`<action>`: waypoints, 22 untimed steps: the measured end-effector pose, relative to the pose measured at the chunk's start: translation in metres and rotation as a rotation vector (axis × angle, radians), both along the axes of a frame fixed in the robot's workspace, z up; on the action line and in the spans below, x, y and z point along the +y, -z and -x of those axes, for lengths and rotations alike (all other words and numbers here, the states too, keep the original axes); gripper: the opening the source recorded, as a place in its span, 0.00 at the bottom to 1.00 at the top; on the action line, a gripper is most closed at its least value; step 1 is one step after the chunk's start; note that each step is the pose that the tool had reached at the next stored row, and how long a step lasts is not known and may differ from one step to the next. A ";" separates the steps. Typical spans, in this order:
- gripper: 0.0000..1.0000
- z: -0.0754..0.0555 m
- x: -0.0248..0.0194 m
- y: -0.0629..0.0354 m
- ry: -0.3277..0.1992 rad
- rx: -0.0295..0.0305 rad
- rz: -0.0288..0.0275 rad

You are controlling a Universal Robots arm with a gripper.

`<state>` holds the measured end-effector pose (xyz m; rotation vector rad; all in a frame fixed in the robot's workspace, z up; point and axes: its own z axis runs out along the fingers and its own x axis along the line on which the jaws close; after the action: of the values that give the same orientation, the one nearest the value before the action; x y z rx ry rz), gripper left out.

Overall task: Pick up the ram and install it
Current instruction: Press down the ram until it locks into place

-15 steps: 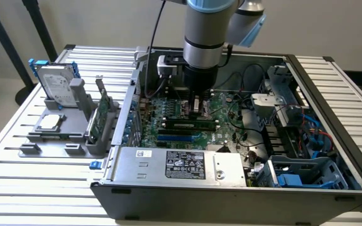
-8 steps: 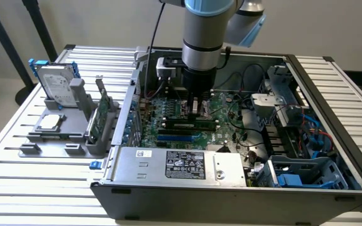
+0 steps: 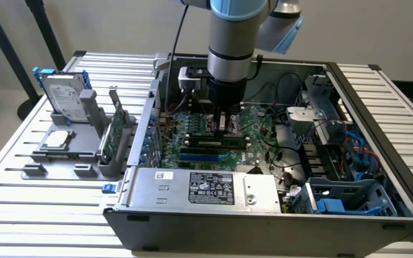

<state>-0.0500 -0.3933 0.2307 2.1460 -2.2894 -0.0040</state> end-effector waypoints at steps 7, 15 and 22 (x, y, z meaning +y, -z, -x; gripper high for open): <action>0.11 0.000 0.0000 0.0037 -0.004 0.0001 0.0001; 0.11 0.000 0.0001 -0.0152 -0.004 -0.0002 -0.0016; 0.11 0.000 0.0001 -0.0152 -0.004 -0.0002 -0.0016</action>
<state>-0.0500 -0.3932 0.2460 2.1517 -2.2856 -0.0055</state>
